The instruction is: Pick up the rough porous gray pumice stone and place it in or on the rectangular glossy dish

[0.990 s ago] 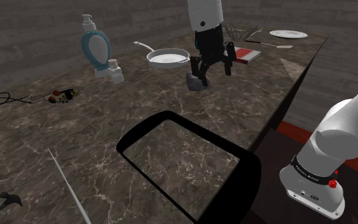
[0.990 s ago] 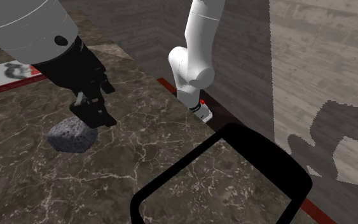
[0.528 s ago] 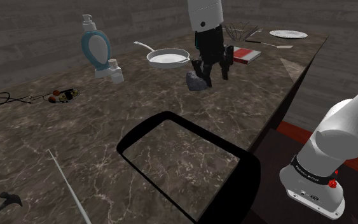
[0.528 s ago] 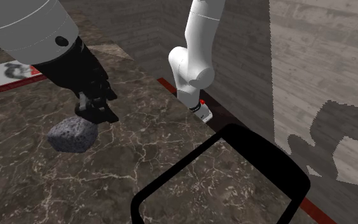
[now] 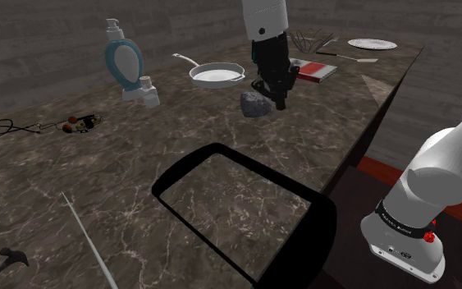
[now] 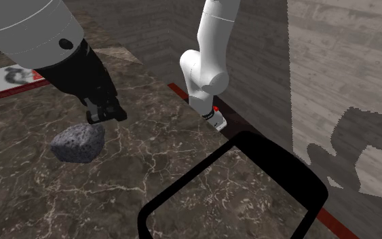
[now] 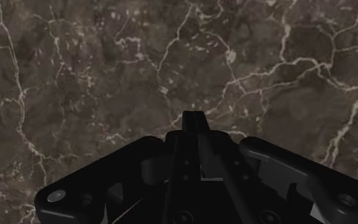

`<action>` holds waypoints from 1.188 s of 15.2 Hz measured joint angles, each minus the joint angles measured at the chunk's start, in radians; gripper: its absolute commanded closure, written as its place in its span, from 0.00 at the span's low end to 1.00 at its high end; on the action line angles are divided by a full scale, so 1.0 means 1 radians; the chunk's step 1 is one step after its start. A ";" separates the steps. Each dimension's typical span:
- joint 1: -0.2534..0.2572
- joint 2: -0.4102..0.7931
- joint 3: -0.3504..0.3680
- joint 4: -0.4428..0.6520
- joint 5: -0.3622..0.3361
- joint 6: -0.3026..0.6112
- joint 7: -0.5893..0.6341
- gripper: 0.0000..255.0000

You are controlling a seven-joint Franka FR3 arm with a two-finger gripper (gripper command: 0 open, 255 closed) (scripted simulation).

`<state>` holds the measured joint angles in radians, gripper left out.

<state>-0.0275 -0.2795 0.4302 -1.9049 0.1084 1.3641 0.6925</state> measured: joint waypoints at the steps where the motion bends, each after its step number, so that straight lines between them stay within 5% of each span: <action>1: 0.000 0.000 0.000 0.000 0.000 0.000 0.000 0.00; 5: -0.008 0.064 0.003 0.056 -0.031 0.022 -0.016 0.00; 13: -0.015 0.320 0.016 0.334 -0.150 0.053 -0.066 0.00; 18: -0.023 0.322 0.008 0.282 -0.156 0.111 -0.077 0.00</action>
<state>-0.0507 0.0423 0.4379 -1.6234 -0.0481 1.4755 0.6156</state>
